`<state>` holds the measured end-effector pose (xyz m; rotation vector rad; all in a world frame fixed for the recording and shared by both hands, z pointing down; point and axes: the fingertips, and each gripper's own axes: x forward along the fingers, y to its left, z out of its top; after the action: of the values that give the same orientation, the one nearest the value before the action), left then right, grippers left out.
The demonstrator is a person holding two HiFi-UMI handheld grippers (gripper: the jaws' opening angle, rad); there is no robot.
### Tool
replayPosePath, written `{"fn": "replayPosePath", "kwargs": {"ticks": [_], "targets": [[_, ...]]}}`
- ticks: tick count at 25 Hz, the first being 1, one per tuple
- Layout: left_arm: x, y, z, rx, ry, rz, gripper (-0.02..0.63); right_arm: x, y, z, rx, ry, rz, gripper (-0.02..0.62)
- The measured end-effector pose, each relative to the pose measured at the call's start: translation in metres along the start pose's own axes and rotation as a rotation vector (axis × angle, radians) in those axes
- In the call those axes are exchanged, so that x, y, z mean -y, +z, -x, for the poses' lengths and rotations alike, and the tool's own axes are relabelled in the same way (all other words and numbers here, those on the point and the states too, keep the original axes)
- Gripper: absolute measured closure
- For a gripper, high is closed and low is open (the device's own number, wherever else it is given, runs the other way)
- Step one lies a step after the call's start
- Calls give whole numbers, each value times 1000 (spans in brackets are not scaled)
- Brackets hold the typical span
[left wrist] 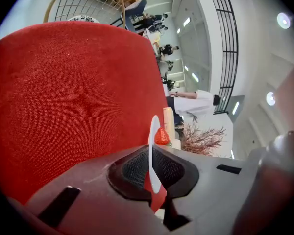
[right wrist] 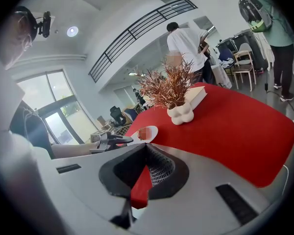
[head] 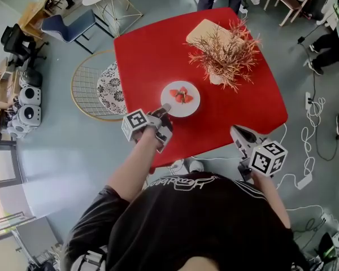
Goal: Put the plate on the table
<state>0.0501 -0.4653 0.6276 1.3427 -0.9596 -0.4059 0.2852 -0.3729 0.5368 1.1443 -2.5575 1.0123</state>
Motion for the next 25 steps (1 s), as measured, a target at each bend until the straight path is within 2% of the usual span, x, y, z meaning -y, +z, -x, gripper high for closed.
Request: {"fn": "replayPosePath", "kwargs": {"ticks": [4,17,23,25], "targets": [[-10,0,-1,7,30,26,588,3,-1,1,-10,-5,2,588],[-17,-3,-5,4,51,65,578,8,-1,4,-8,-12,9,588],[0,-6,-11,-23,-20,31,385,9,-5,5,-3,-12,1,588],[4,-6,-12,-35,-40,9,343,8,-5,6,-4,-17,5,588]]}}
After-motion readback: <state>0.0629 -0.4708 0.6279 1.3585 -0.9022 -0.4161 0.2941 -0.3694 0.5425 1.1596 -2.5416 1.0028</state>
